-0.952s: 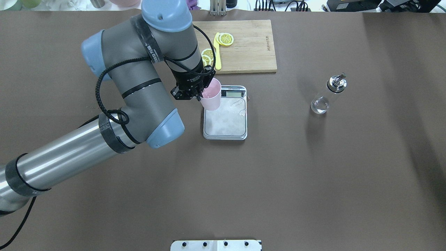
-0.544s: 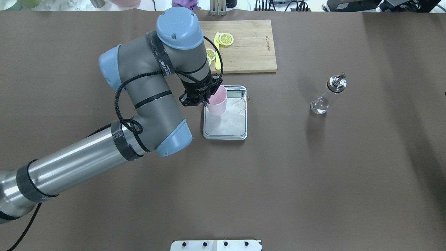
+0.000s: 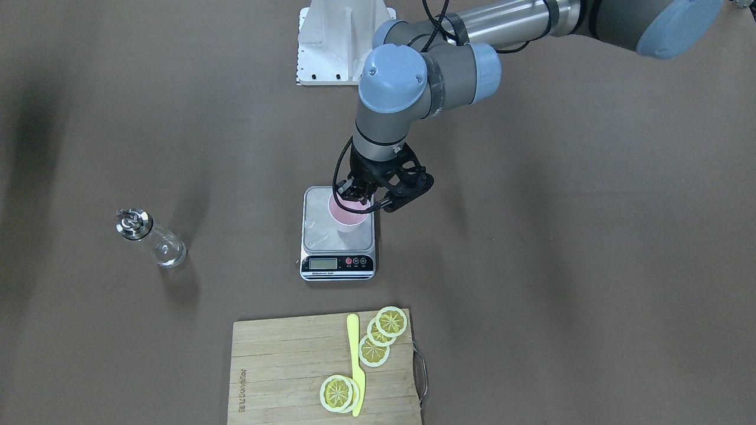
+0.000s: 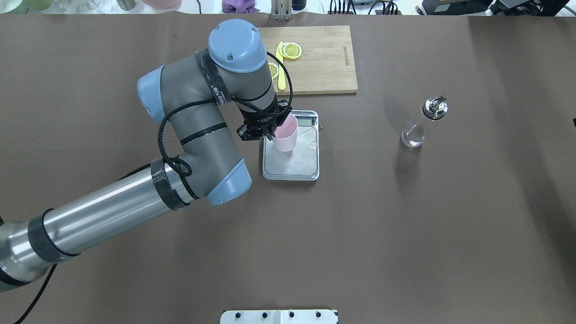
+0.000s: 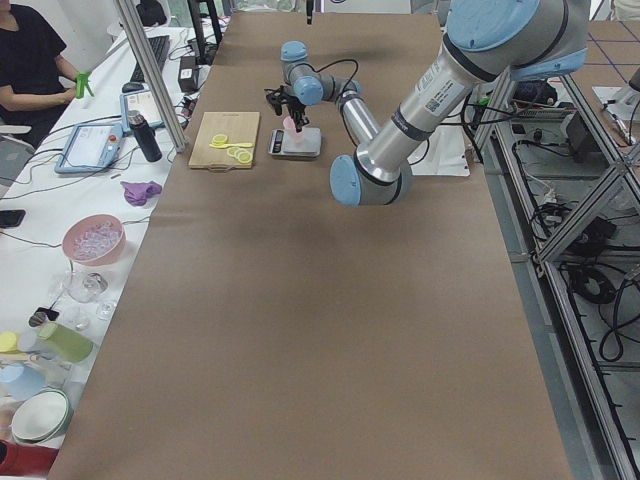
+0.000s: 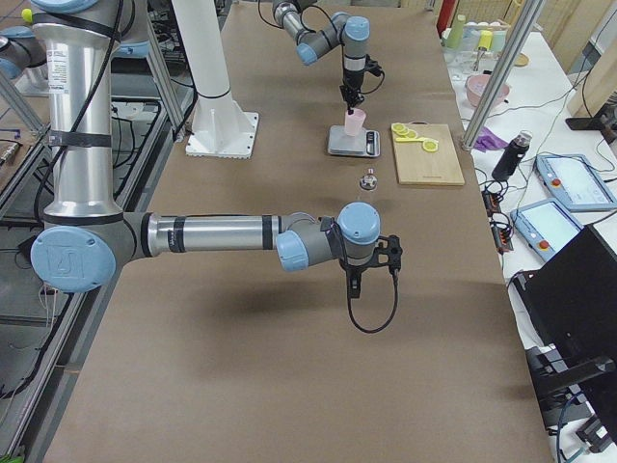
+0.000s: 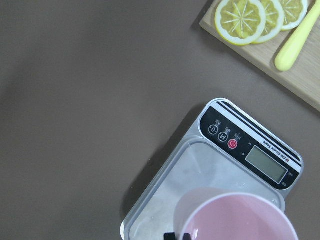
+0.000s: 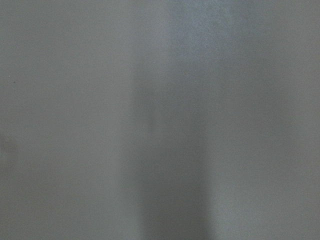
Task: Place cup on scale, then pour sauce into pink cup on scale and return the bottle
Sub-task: 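Lift the pink cup with the left gripper and lower it onto the scale, then release and draw back the left gripper while the right arm reaches the dispenser, then close the right gripper around the glass sauce dispenser, then lift the dispenser with the right gripper and carry it over the pink cup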
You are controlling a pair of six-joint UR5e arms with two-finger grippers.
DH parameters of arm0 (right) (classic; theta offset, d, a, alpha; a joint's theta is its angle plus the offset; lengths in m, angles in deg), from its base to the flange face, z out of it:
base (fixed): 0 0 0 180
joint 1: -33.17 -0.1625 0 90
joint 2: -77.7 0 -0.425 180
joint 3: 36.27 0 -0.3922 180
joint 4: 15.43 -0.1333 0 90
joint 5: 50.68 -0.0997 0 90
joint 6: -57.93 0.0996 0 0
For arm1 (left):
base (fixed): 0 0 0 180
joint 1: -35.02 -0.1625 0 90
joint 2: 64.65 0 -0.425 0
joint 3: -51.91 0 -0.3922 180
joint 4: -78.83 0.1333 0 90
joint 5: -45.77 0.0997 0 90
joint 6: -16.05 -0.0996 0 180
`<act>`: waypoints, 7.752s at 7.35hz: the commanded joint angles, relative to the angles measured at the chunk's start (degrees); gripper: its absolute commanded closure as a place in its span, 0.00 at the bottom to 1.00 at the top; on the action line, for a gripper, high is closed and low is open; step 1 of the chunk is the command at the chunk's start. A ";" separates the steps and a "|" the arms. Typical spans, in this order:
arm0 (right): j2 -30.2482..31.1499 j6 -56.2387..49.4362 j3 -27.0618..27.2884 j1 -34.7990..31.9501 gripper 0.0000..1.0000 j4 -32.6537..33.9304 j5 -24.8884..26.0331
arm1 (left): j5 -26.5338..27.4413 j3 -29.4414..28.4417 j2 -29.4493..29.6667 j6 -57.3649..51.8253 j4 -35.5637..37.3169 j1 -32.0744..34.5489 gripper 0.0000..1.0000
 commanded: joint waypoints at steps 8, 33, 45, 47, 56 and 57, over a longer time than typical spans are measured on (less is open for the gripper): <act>-0.44 0.05 11.39 3.52 0.00 -1.02 0.36 | 2.20 21.54 -8.81 -11.93 12.29 2.48 0.01; -0.88 30.37 0.55 50.83 0.01 -47.67 69.09 | 5.72 18.79 -13.75 -12.77 6.21 2.32 0.02; -5.89 26.94 -3.33 49.51 0.56 -51.38 74.98 | 5.63 17.64 -13.66 -12.68 5.04 2.31 0.01; -6.15 29.76 -3.33 49.16 0.86 -50.95 75.59 | 5.63 17.64 -13.75 -12.68 5.04 2.31 0.01; -24.24 -2.28 4.58 41.41 0.92 -18.45 73.44 | -1.71 20.71 -22.42 -35.32 5.22 17.21 0.02; -25.04 -5.19 4.76 43.60 0.92 -17.12 77.32 | -2.27 22.80 -26.63 -47.45 5.31 20.13 0.02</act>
